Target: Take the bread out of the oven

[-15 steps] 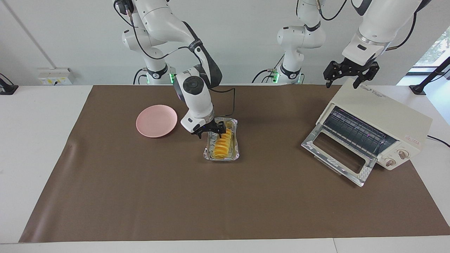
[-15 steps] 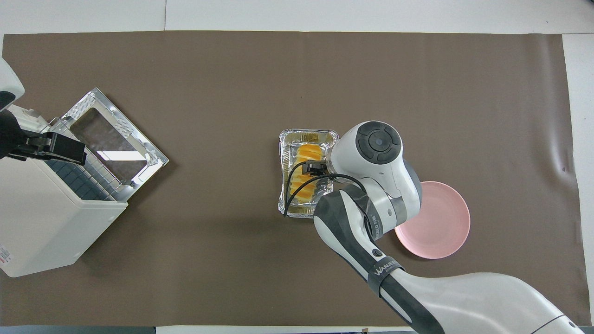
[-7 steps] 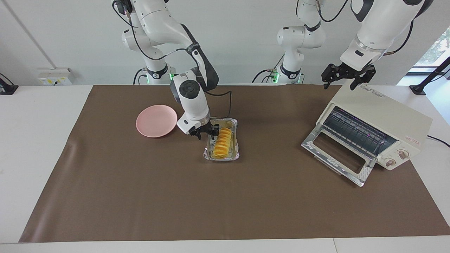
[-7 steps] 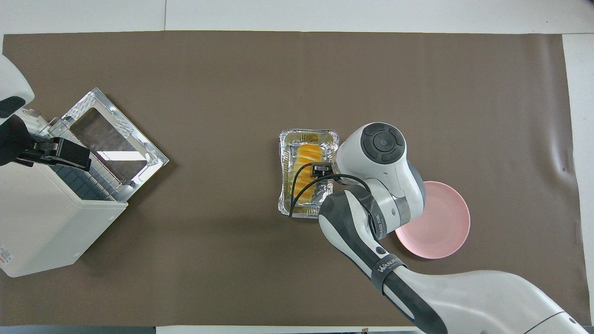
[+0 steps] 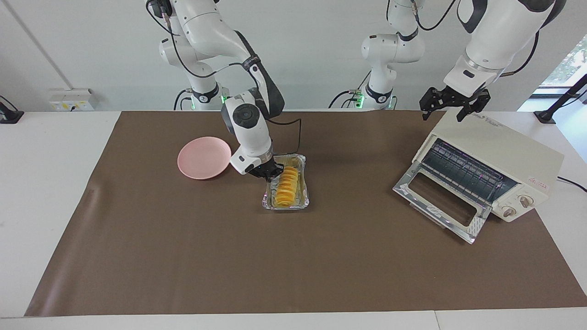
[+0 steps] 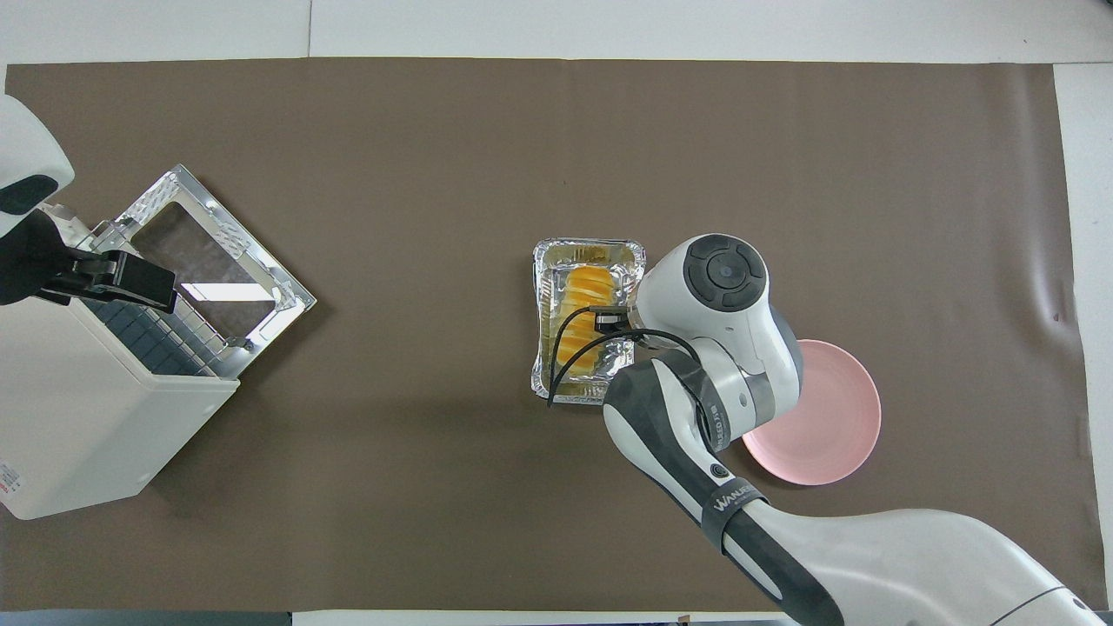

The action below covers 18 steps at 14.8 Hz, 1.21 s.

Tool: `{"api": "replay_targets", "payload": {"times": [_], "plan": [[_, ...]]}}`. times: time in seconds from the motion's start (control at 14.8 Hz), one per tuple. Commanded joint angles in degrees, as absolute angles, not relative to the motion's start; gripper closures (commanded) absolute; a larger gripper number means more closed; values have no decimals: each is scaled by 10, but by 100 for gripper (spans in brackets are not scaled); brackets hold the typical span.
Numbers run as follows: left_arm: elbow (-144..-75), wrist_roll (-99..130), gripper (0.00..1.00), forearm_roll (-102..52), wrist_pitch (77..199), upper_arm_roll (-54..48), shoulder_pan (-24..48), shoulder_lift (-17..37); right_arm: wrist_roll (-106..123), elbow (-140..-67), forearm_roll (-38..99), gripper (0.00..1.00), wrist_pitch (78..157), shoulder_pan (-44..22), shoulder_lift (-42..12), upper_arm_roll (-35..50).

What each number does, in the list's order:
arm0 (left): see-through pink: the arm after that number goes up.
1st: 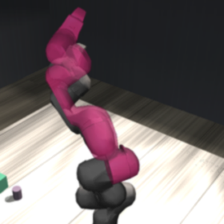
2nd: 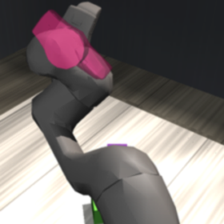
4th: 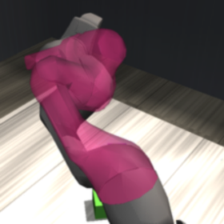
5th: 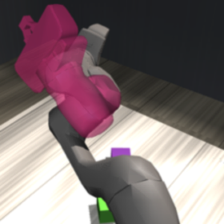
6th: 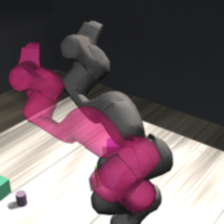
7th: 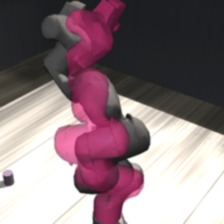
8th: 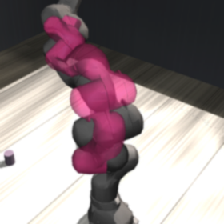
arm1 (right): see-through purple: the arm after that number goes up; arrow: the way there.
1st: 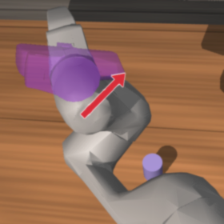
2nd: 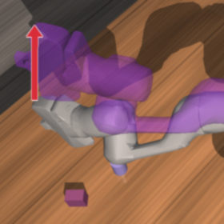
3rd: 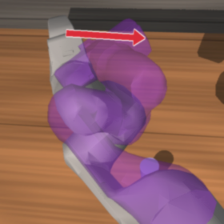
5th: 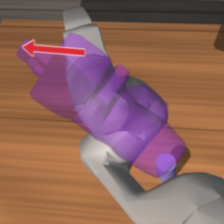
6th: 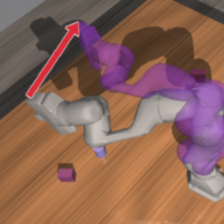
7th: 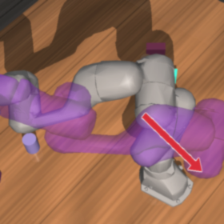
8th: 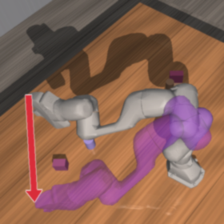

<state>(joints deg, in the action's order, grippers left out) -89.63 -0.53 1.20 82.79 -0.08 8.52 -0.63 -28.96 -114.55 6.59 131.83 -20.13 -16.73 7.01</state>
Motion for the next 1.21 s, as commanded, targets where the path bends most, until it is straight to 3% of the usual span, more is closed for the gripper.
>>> {"api": "replay_targets", "payload": {"times": [0.0, 0.27, 0.67, 1.14], "plan": [[-904, -13, 0, 3, 831, -4, 76, -14, -259, -1126, 74, 100, 1304, -162, -156, 76], [-904, -13, 0, 3, 831, -4, 74, -16, -144, -1078, 85, 100, 1256, -75, -165, 76], [-904, -13, 0, 3, 832, -4, 74, -16, -12, -1072, 116, 100, 1261, 26, -178, 74], [-904, -13, 0, 3, 832, -4, 75, -17, 35, -1095, 112, 100, 1262, 82, -191, 71]]}}
